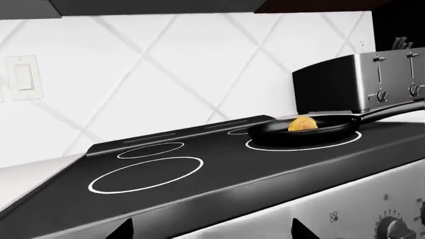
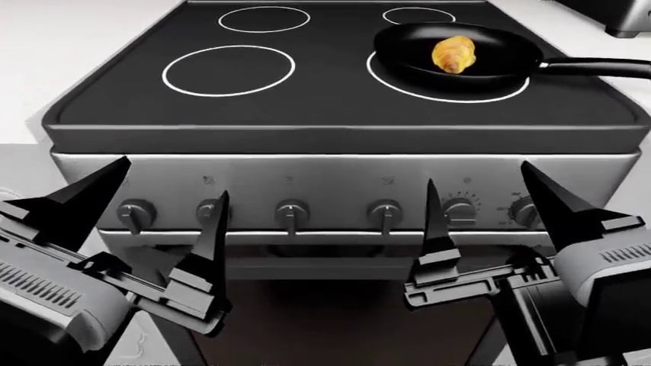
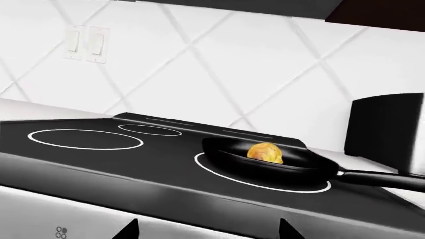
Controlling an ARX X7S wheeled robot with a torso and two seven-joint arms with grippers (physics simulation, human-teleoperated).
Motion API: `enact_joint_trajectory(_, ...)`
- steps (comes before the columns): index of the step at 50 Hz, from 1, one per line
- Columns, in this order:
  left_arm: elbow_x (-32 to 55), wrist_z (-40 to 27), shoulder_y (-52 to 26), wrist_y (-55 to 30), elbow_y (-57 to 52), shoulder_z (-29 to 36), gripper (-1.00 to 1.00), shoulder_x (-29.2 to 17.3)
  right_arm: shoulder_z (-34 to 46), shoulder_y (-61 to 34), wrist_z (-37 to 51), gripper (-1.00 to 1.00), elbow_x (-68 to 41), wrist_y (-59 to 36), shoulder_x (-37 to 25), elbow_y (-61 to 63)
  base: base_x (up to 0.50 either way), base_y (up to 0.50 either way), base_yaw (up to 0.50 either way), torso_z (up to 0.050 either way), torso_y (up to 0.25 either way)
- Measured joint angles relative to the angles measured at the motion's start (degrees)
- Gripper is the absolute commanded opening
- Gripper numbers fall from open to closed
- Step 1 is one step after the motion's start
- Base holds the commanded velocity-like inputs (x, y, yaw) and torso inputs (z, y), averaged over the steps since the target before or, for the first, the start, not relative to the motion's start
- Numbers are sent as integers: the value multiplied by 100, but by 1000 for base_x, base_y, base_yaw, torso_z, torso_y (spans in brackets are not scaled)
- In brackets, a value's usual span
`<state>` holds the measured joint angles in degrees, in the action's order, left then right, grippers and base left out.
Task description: Pick the croissant and place it on the pan. Then turn on the stove to warm the croissant.
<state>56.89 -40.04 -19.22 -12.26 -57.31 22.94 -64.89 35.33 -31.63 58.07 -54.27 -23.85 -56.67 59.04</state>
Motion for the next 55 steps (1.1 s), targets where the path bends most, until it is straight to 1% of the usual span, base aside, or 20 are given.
enact_joint_trajectory(28,-38,38,6,81,57,53,100,-8,91,-57,482,100,-281,293,-93,9,0,0,0,-50,0)
enact_joint_trajectory(32,-41,42,1,85,59,64,100,-4,219,-152,613,100,-337,375,-156,35,0,0,0,-50,0)
enact_joint_trajectory(37,-45,46,-1,93,60,74,100,-4,839,-557,911,100,-330,694,-340,58,0,0,0,-50,0)
enact_joint_trajectory(49,-63,63,8,126,67,99,100,0,3058,-2068,1758,100,-100,1653,-748,82,0,0,0,-50,0)
enact_joint_trajectory(55,-79,76,21,148,81,113,100,6,3960,-2706,2070,100,11,1996,-844,84,0,0,0,-50,0)
